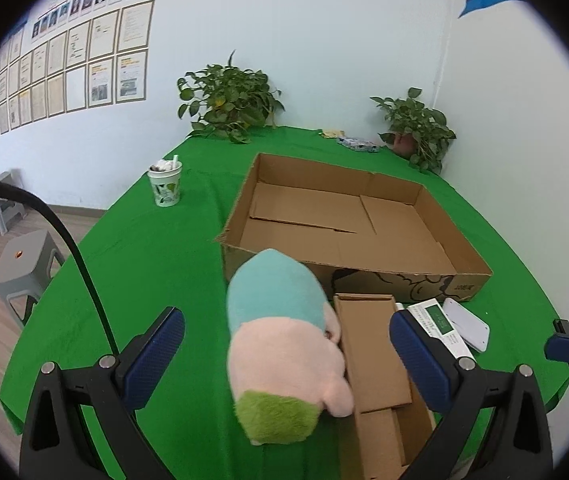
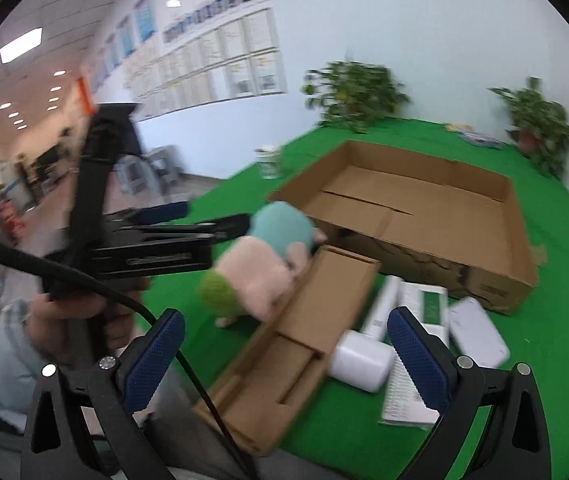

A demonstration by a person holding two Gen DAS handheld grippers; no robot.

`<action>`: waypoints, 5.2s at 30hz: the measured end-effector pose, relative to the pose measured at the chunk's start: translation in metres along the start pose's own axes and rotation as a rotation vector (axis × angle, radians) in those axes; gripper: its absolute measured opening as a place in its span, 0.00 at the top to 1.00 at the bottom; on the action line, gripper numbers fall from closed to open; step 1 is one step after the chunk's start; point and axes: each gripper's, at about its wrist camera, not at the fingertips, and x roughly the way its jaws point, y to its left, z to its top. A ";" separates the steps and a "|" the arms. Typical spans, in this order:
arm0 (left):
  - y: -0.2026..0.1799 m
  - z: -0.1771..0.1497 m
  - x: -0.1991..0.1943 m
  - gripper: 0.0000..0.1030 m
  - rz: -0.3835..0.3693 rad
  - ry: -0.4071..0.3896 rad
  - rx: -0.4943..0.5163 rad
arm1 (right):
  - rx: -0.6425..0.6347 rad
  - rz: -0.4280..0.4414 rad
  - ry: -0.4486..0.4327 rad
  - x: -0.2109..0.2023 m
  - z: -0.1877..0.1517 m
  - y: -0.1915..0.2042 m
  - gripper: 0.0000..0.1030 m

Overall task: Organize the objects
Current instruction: 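Lift the plush pig with the left gripper toward the large box, then lower the plush pig into the large box and open the left gripper, then move the right gripper to the small cardboard tray box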

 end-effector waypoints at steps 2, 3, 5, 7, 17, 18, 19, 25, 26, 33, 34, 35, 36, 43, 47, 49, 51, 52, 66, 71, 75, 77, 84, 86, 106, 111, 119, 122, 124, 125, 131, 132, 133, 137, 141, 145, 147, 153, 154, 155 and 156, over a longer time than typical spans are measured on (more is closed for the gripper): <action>0.019 -0.005 -0.003 0.01 0.020 0.005 -0.022 | -0.034 0.138 -0.008 0.007 0.012 0.014 0.01; 0.025 -0.008 -0.003 0.01 0.025 0.015 -0.031 | -0.037 0.165 -0.003 0.014 0.016 0.016 0.01; 0.034 -0.012 0.004 0.01 0.001 0.053 -0.044 | -0.022 0.159 0.035 0.042 0.022 0.007 0.01; 0.038 -0.016 0.015 0.04 -0.030 0.091 -0.057 | 0.017 0.070 0.103 0.071 0.021 -0.013 0.00; 0.027 -0.041 0.086 0.04 -0.203 0.260 -0.108 | 0.071 -0.271 0.191 0.094 0.005 -0.111 0.01; 0.026 -0.043 0.089 0.04 -0.210 0.270 -0.114 | 0.054 -0.283 0.191 0.095 0.006 -0.111 0.01; 0.024 -0.046 0.092 0.04 -0.216 0.273 -0.119 | 0.036 -0.286 0.188 0.097 0.009 -0.110 0.01; 0.029 -0.055 0.089 0.24 -0.261 0.246 -0.128 | -0.075 -0.252 0.169 0.130 0.035 -0.084 0.01; 0.031 -0.055 0.087 0.29 -0.266 0.243 -0.137 | -0.082 -0.232 0.169 0.136 0.040 -0.081 0.01; 0.068 -0.065 0.060 0.35 -0.241 0.232 -0.233 | -0.001 0.005 0.237 0.189 0.061 -0.064 0.01; 0.074 -0.070 0.053 0.35 -0.238 0.235 -0.248 | 0.024 0.052 0.257 0.197 0.063 -0.060 0.01; 0.078 -0.073 0.049 0.35 -0.237 0.235 -0.258 | 0.050 0.101 0.278 0.206 0.063 -0.056 0.01; 0.082 -0.077 0.044 0.35 -0.237 0.236 -0.267 | 0.073 0.142 0.298 0.213 0.063 -0.052 0.01; 0.097 -0.095 0.024 0.35 -0.232 0.247 -0.320 | 0.167 0.245 0.482 0.267 0.048 -0.011 0.02; 0.095 -0.097 0.022 0.36 -0.214 0.245 -0.301 | 0.226 0.206 0.495 0.273 0.034 -0.012 0.10; 0.092 -0.094 0.023 0.37 -0.206 0.244 -0.291 | 0.234 0.196 0.470 0.269 0.031 -0.012 0.17; 0.088 -0.091 0.022 0.38 -0.192 0.239 -0.269 | 0.239 0.184 0.435 0.264 0.029 -0.012 0.24; 0.084 -0.089 0.022 0.38 -0.178 0.241 -0.256 | 0.245 0.181 0.420 0.262 0.028 -0.012 0.26; -0.026 0.024 0.015 0.40 -0.232 0.045 0.074 | 0.303 0.050 -0.015 0.127 0.080 -0.075 0.36; -0.067 0.093 0.020 0.40 -0.333 -0.094 0.180 | 0.259 -0.078 -0.173 0.055 0.131 -0.096 0.36; -0.090 0.147 0.033 0.40 -0.405 -0.160 0.230 | 0.234 -0.162 -0.264 -0.004 0.173 -0.113 0.36; -0.092 0.168 0.043 0.40 -0.430 -0.163 0.236 | 0.247 -0.187 -0.285 -0.023 0.191 -0.121 0.36; -0.069 0.214 0.104 0.40 -0.479 -0.122 0.190 | 0.281 -0.227 -0.255 -0.021 0.248 -0.142 0.36; -0.061 0.217 0.123 0.40 -0.480 -0.103 0.166 | 0.287 -0.234 -0.229 0.026 0.253 -0.146 0.36; 0.032 0.112 0.221 0.32 -0.372 0.252 -0.113 | 0.426 -0.136 0.158 0.345 0.165 -0.226 0.36; 0.037 0.104 0.205 0.34 -0.246 0.231 -0.078 | 0.455 -0.136 0.248 0.398 0.143 -0.233 0.35; 0.046 0.107 0.209 0.40 -0.221 0.225 -0.076 | 0.562 -0.028 0.203 0.403 0.146 -0.246 0.20; 0.045 0.103 0.205 0.40 -0.227 0.224 -0.102 | 0.562 -0.058 0.191 0.387 0.151 -0.248 0.19; 0.046 0.103 0.212 0.40 -0.232 0.237 -0.122 | 0.567 -0.081 0.254 0.399 0.142 -0.249 0.25; 0.047 0.102 0.214 0.43 -0.228 0.249 -0.134 | 0.559 -0.072 0.283 0.404 0.137 -0.248 0.31; 0.049 0.100 0.216 0.50 -0.181 0.252 -0.153 | 0.490 -0.093 0.242 0.426 0.141 -0.235 0.42; 0.048 0.100 0.216 0.51 -0.165 0.257 -0.140 | 0.478 -0.099 0.238 0.430 0.142 -0.234 0.42; 0.045 0.100 0.214 0.51 -0.153 0.254 -0.128 | 0.466 -0.105 0.232 0.432 0.143 -0.233 0.42; 0.041 0.098 0.202 0.53 -0.139 0.227 -0.092 | 0.381 -0.156 0.193 0.435 0.147 -0.219 0.42; 0.040 0.093 0.185 0.53 -0.103 0.197 -0.072 | 0.357 -0.187 0.185 0.417 0.153 -0.215 0.40; 0.038 0.089 0.152 0.43 -0.066 0.124 -0.048 | 0.382 -0.235 0.151 0.377 0.154 -0.217 0.27; 0.034 0.087 0.130 0.27 -0.031 0.059 -0.038 | 0.372 -0.243 0.107 0.341 0.149 -0.213 0.17; 0.003 0.082 0.077 0.20 -0.041 -0.126 0.033 | 0.357 -0.299 -0.030 0.219 0.095 -0.189 0.01; -0.006 0.080 0.071 0.20 -0.052 -0.136 0.050 | 0.348 -0.347 -0.026 0.205 0.084 -0.185 0.01; -0.013 0.080 0.068 0.20 -0.059 -0.140 0.058 | 0.342 -0.406 -0.015 0.192 0.072 -0.181 0.01; -0.020 0.079 0.065 0.20 -0.069 -0.143 0.065 | 0.340 -0.443 -0.008 0.182 0.063 -0.178 0.01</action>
